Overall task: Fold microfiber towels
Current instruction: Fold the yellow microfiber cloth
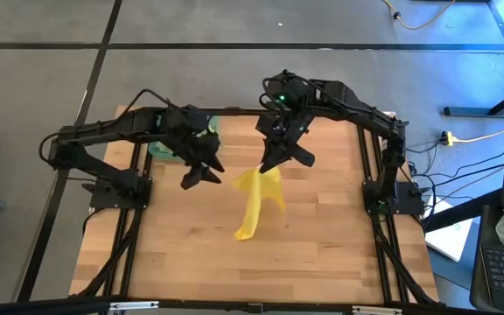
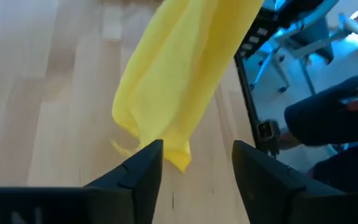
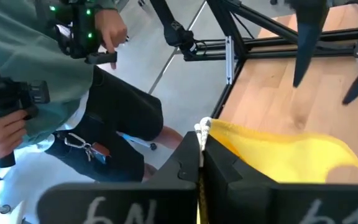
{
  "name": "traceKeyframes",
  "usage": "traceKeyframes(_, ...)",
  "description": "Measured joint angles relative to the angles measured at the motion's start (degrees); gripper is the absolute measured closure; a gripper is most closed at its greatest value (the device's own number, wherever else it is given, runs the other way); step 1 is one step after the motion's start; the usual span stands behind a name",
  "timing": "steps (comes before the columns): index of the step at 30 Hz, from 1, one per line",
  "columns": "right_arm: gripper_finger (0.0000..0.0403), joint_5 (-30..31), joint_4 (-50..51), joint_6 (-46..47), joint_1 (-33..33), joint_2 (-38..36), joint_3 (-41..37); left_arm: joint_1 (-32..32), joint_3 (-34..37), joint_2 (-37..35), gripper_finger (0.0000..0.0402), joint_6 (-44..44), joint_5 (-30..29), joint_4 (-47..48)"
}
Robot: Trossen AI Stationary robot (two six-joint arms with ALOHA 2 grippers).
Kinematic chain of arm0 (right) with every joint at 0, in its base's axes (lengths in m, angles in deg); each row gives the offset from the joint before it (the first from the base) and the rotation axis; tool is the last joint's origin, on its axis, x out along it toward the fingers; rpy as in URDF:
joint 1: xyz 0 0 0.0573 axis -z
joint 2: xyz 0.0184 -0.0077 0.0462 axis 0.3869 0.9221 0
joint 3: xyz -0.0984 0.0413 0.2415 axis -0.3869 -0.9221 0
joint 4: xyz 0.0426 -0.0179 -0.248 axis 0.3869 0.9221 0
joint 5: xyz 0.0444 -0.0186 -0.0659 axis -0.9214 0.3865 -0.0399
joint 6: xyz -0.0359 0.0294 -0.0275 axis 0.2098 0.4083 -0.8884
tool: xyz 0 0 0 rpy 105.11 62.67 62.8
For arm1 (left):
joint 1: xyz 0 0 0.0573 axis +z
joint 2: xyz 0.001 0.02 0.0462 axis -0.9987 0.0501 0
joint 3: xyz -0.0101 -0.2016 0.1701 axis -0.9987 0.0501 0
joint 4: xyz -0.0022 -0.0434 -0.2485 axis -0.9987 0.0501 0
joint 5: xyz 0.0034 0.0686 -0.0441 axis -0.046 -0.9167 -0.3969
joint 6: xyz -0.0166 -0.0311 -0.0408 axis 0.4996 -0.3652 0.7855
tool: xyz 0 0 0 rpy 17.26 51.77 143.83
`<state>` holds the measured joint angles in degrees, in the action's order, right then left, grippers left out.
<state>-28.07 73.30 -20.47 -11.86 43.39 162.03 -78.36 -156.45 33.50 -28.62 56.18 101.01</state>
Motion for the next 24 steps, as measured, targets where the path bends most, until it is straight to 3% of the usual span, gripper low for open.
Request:
traceKeyframes(13,0.0399,0.4,0.3,0.3,-0.1,-0.5,0.0,2.6,5.7,0.3,0.0208,-5.4,-2.2,-8.4)
traceKeyframes(19,0.0399,0.3,0.6,0.3,-0.1,-0.5,0.0,3.3,5.7,0.3,0.0207,-5.9,6.5,-8.7)
traceKeyframes(24,0.0399,0.2,0.7,0.3,-0.1,-0.5,0.0,2.1,5.7,0.4,0.0208,-5.8,7.1,-8.9)
